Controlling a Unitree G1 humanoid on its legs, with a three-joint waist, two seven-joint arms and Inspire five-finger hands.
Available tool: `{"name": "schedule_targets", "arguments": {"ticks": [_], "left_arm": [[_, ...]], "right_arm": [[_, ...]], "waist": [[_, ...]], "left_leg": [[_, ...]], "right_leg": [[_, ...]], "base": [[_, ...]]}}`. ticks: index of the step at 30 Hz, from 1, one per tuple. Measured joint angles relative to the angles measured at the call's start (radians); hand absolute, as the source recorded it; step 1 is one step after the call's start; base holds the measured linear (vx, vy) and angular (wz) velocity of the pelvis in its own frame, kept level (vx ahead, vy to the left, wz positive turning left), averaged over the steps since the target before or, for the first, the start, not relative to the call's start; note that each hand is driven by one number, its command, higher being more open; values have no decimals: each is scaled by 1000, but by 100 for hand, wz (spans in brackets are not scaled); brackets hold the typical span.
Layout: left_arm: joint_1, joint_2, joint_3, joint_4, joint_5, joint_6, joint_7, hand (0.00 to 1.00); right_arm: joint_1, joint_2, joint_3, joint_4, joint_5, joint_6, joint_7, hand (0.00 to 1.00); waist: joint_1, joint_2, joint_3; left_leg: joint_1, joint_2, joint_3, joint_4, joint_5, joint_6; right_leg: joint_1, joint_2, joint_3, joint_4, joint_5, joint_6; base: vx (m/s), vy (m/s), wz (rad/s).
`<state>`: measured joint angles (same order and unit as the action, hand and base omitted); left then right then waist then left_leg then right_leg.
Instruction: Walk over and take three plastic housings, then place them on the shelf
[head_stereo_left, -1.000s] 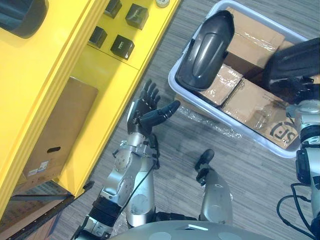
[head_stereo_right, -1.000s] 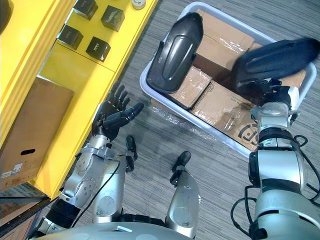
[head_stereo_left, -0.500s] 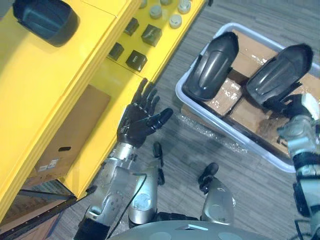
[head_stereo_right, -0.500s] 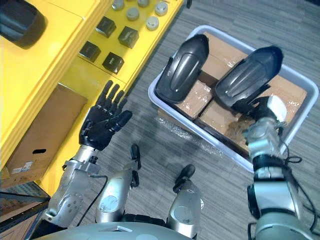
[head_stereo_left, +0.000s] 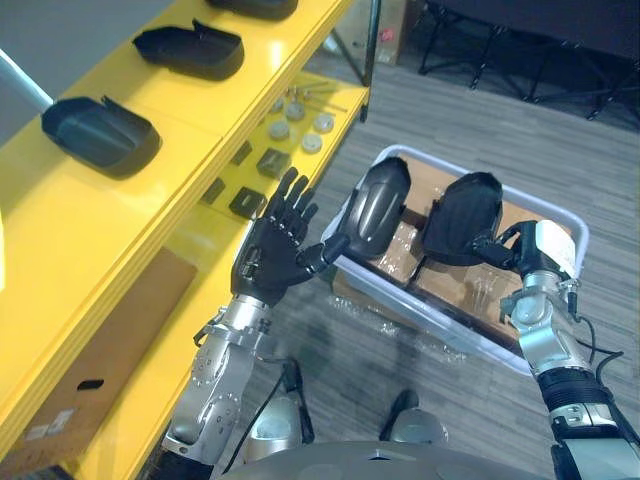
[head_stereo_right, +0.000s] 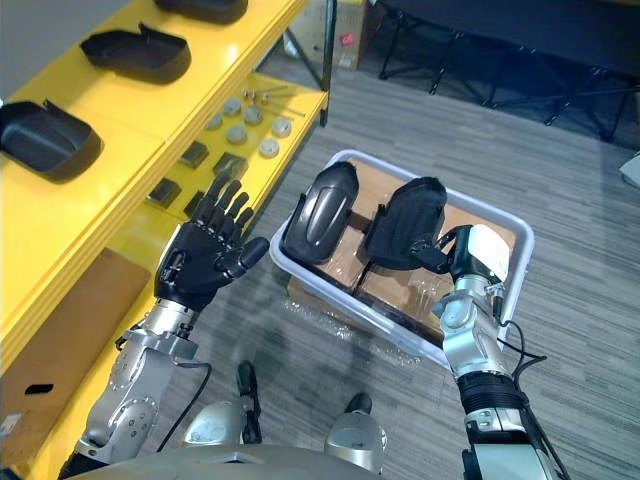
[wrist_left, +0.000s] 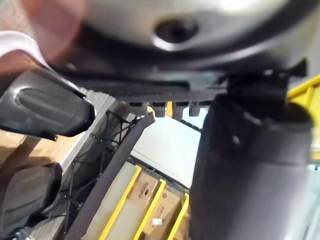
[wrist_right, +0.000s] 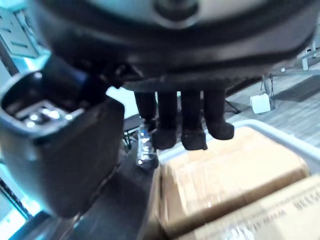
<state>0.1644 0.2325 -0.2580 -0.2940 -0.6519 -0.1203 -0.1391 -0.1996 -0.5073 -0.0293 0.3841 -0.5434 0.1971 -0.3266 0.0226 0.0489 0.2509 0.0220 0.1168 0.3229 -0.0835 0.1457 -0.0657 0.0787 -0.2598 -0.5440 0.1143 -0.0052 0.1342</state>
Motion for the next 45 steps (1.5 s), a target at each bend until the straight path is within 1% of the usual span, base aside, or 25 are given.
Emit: {"name": "schedule_targets", "arguments": {"ticks": [3, 4, 6, 8, 10, 12, 14, 15, 18, 19, 23, 25, 27, 31, 32, 33, 35, 36, 37, 38, 40, 41, 43, 44, 45], "left_arm": [[-36, 1, -3, 1, 22, 75, -32, 100], [-46, 3, -3, 1, 26, 88, -38, 100], [-87, 12, -6, 16, 24, 133, -53, 100], [-114, 19, -9, 34, 21, 159, -54, 100], [-150, 23, -12, 72, -17, 216, -62, 100], [-169, 22, -25, 104, -21, 240, -63, 100], [-172, 22, -38, 128, -22, 241, -62, 100], [-173, 23, -43, 138, -22, 248, -60, 100], [-184, 22, -46, 157, -23, 250, -60, 100], [-202, 22, -51, 176, -27, 250, -60, 100], [-235, 22, -59, 217, -49, 250, -58, 100], [-235, 22, -60, 218, -50, 250, -61, 100], [-235, 21, -60, 218, -52, 250, -63, 100], [-235, 14, -60, 218, -49, 248, -71, 100], [-235, 11, -60, 217, -49, 247, -75, 100], [-236, 8, -60, 215, -49, 241, -76, 100], [-243, 3, -58, 211, -49, 228, -79, 100], [-252, 2, -58, 211, -49, 228, -80, 100], [-279, 1, -59, 211, -51, 228, -80, 100], [-295, 1, -58, 211, -52, 228, -80, 100], [-357, 1, -59, 210, -53, 211, -81, 100], [-374, 1, -58, 210, -54, 201, -81, 100], [-434, -1, -57, 210, -54, 163, -81, 100], [-465, 0, -54, 211, -54, 148, -81, 100], [-479, 1, -51, 210, -54, 141, -82, 100]], "right_arm": [[0, 0, 0, -4, -23, -38, -7, 0], [0, -1, 0, -4, -28, -40, -7, 0], [0, -3, 0, -4, -33, -63, -7, 0], [-1, -3, 0, -4, -34, -79, -7, 0], [-1, -5, 0, -4, -40, -96, -7, 0], [-2, -10, 1, -4, -40, -112, -6, 0], [-2, -10, 5, -3, -40, -123, 4, 0], [-2, -10, 13, -1, -40, -123, 18, 0], [-1, -9, 40, 24, -40, -124, 38, 0], [0, -9, 48, 40, -40, -126, 39, 100], [37, 11, 64, 78, -31, -122, 45, 100], [57, 34, 56, 84, 53, -109, 44, 100], [81, 85, 22, 99, 224, -89, 32, 100], [89, 137, -36, 184, 438, -76, 12, 100], [89, 151, -65, 208, 509, -76, 8, 100], [87, 157, -88, 227, 583, -92, 2, 100], [67, 157, -116, 249, 672, -135, -1, 100], [58, 157, -128, 251, 691, -147, -6, 100], [20, 156, -158, 271, 712, -184, -24, 100], [-1, 156, -172, 283, 713, -191, -34, 100], [-77, 140, -214, 318, 714, -208, -55, 100], [-93, 130, -219, 318, 714, -216, -58, 100], [-155, 70, -220, 319, 715, -247, -62, 100], [-198, 34, -220, 322, 715, -253, -71, 100], [-221, 17, -220, 329, 716, -256, -75, 100]], "waist": [[-12, 3, -40], [-13, 2, -41], [-18, 2, -58], [-24, 2, -67], [-31, 2, -72], [-32, 4, -79], [-41, 4, -86], [-51, 4, -93], [-52, -2, -109], [-52, -3, -114], [-51, -16, -128], [-52, -22, -133], [-53, -32, -142], [-54, -37, -144], [-53, -37, -144], [-51, -38, -144], [-52, -40, -143], [-52, -40, -142], [-58, -53, -129], [-58, -57, -121], [-58, -83, -83], [-59, -86, -68], [-60, -74, -19], [-61, -65, 13], [-61, -63, 32]], "left_leg": [[13, 0, 12, -1, -6, -1], [19, 0, 15, -1, -7, -1], [30, -1, 31, -4, -11, -2], [32, -2, 38, -5, -12, -1], [43, -2, 50, -5, -14, 0], [43, 0, 60, -5, -21, -6], [41, 0, 65, -5, -21, -5], [40, -1, 66, -5, -21, -5], [41, 1, 78, -5, -21, -5], [39, 1, 79, -5, -18, -2], [39, 0, 82, -6, -16, 1], [40, -1, 82, -6, -16, 1], [43, -1, 86, -6, -16, 1], [50, -2, 95, -6, -16, 1], [51, -1, 100, -6, -20, -4], [48, 0, 114, -5, -22, -6], [22, 1, 131, -1, -19, -3], [14, 1, 139, -1, -18, -1], [-18, 6, 150, 30, -25, 4], [-33, 11, 154, 55, -34, 7], [-110, 53, 160, 198, -99, 8], [-135, 68, 157, 244, -118, 8], [-230, 112, 142, 372, -172, 12], [-275, 130, 134, 413, -185, 18], [-292, 138, 131, 428, -188, 20]], "right_leg": [[11, 3, 6, -15, 8, 3], [15, 2, 9, -15, 9, 3], [17, 4, 27, -26, 19, 3], [20, 6, 32, -38, 29, 4], [29, 8, 40, -53, 39, 4], [28, 14, 52, -70, 52, 3], [27, 16, 55, -84, 61, 2], [27, 17, 55, -87, 63, 3], [27, 21, 64, -109, 75, -1], [28, 22, 65, -116, 80, -1], [28, 23, 72, -120, 84, -3], [28, 23, 75, -120, 85, -3], [28, 22, 81, -120, 85, -4], [28, 22, 88, -119, 87, -5], [25, 22, 92, -119, 86, -7], [9, 22, 110, -116, 85, -8], [-31, 22, 126, -116, 94, -18], [-47, 22, 135, -116, 99, -21], [-76, 20, 148, -117, 115, -23], [-83, 20, 154, -117, 122, -22], [-112, 27, 170, -114, 130, -31], [-119, 32, 169, -113, 131, -33], [-165, 46, 164, -99, 132, -33], [-190, 52, 160, -95, 134, -31], [-200, 54, 158, -94, 136, -30]], "base": [[-1, -8, -11], [-5, 5, -15], [-33, 17, -20], [-29, 16, -13], [-34, 21, -13], [-33, 21, -17], [-14, 16, -10], [4, 7, -3], [15, 10, -11], [20, 10, -8], [6, 4, -1], [0, 0, 0], [16, 15, -4], [-5, 22, -8], [-19, 19, -20], [-36, 33, -26], [-42, 32, -30], [-39, 24, -32], [-38, 16, -27], [-57, 14, -30], [-107, -16, -21], [-128, -26, -10], [-164, -9, -8], [-184, 6, -5], [-142, 16, 0]]}}
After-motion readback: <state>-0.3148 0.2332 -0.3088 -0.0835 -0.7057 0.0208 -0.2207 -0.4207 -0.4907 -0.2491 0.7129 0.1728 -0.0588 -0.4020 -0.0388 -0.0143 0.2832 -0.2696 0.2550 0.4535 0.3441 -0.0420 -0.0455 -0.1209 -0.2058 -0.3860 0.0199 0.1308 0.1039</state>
